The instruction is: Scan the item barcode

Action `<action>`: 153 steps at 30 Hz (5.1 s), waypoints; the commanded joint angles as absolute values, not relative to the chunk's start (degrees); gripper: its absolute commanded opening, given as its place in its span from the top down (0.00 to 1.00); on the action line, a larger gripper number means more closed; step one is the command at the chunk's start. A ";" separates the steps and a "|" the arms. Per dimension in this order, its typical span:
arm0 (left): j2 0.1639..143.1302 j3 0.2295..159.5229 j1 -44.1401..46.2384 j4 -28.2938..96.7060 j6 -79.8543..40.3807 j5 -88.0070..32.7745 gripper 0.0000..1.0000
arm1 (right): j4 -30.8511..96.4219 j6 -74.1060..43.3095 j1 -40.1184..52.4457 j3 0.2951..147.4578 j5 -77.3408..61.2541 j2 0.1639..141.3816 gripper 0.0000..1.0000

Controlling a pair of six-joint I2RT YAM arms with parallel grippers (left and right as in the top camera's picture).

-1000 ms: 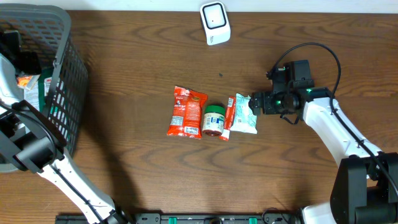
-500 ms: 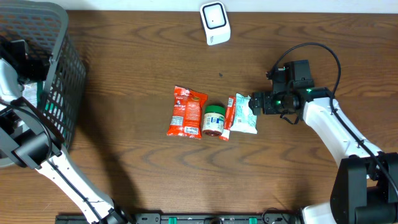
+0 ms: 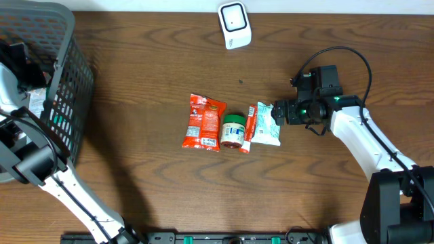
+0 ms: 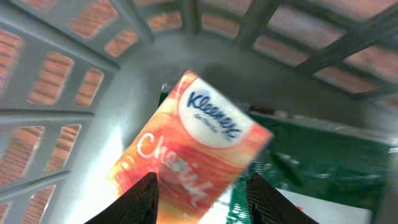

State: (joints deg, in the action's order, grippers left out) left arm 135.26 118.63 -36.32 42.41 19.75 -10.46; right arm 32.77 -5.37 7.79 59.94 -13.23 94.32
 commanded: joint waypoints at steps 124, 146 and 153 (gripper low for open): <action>95.59 117.64 16.05 64.93 -6.57 -62.35 0.77 | -22.02 -33.47 6.39 60.53 -89.45 82.19 0.14; 95.59 117.64 16.10 66.11 -7.57 -50.15 0.71 | -25.56 -33.61 7.46 59.88 -88.25 80.66 0.11; 95.59 117.64 16.10 73.73 -7.60 -22.31 0.67 | -14.52 -30.30 7.81 54.43 -84.01 80.79 0.14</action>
State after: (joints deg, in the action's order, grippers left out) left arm 95.46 117.60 16.19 72.03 -7.75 -40.07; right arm -16.32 -32.91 7.03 57.17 -86.50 80.51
